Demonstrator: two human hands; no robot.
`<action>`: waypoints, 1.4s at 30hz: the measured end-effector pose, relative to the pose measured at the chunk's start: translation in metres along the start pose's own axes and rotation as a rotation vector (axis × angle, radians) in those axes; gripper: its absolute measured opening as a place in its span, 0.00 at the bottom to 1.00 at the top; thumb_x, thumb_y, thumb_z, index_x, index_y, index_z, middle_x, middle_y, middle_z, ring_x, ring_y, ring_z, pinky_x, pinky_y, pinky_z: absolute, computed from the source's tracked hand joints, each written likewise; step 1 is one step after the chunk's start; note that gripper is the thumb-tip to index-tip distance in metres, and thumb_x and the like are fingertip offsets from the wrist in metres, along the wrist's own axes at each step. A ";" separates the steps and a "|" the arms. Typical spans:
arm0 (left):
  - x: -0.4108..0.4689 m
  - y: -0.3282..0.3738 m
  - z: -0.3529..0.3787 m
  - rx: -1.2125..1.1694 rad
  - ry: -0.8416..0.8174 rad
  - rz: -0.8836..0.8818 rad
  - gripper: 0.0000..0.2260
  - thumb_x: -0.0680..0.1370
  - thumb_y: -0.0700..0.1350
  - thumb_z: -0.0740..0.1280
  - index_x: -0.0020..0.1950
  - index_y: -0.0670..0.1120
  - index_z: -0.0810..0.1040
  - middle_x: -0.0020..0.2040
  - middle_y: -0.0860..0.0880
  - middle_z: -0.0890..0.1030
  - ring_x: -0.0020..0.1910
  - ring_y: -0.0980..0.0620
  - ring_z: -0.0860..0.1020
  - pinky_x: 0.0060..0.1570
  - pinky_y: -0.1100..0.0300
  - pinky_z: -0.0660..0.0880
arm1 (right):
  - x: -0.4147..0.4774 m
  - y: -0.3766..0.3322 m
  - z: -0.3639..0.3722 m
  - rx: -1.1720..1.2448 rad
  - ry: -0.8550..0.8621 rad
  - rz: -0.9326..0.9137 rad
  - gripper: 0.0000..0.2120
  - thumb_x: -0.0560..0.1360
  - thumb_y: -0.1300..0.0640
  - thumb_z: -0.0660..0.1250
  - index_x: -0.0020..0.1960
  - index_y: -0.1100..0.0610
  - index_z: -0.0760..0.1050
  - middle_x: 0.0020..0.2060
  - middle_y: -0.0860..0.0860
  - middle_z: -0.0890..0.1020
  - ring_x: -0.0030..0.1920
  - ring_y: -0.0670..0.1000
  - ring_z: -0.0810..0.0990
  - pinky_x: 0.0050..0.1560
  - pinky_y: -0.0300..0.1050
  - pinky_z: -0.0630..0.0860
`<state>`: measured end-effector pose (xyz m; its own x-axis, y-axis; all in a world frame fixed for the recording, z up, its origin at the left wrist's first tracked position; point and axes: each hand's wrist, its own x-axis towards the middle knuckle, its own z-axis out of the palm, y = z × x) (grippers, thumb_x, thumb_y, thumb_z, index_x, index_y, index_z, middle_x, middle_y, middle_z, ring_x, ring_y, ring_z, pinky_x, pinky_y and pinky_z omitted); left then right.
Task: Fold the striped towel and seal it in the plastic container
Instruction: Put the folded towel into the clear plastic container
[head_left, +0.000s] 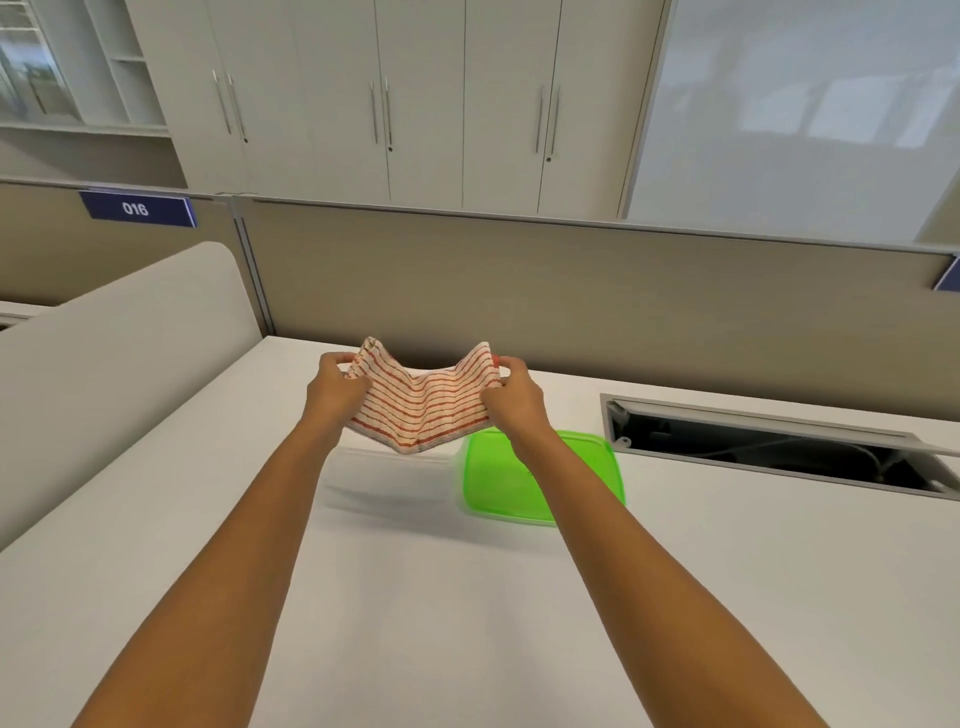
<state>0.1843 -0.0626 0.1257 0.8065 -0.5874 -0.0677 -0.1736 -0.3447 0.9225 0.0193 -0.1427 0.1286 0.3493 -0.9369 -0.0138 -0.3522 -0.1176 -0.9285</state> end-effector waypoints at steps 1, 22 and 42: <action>0.004 -0.002 0.000 0.011 -0.002 0.001 0.18 0.79 0.46 0.61 0.68 0.46 0.64 0.64 0.41 0.75 0.59 0.42 0.77 0.48 0.55 0.73 | 0.002 0.000 0.008 -0.022 -0.007 -0.013 0.19 0.75 0.60 0.57 0.66 0.55 0.66 0.60 0.60 0.78 0.58 0.60 0.77 0.59 0.56 0.74; 0.030 -0.056 0.008 0.728 0.210 0.374 0.14 0.80 0.45 0.58 0.59 0.42 0.78 0.55 0.42 0.82 0.49 0.43 0.81 0.48 0.54 0.77 | 0.015 0.029 0.063 -0.909 -0.071 -0.531 0.13 0.79 0.60 0.54 0.56 0.62 0.74 0.53 0.59 0.80 0.55 0.62 0.75 0.55 0.52 0.66; -0.008 -0.079 0.014 0.617 0.274 0.539 0.16 0.80 0.47 0.59 0.59 0.40 0.79 0.54 0.41 0.83 0.49 0.43 0.80 0.52 0.50 0.77 | 0.004 0.103 -0.013 -0.636 0.135 -0.544 0.06 0.73 0.61 0.66 0.49 0.58 0.79 0.46 0.56 0.82 0.48 0.60 0.78 0.47 0.53 0.75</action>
<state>0.1836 -0.0410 0.0477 0.6196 -0.6157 0.4869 -0.7838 -0.4524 0.4254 -0.0265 -0.1627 0.0378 0.5190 -0.7229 0.4561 -0.6009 -0.6881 -0.4067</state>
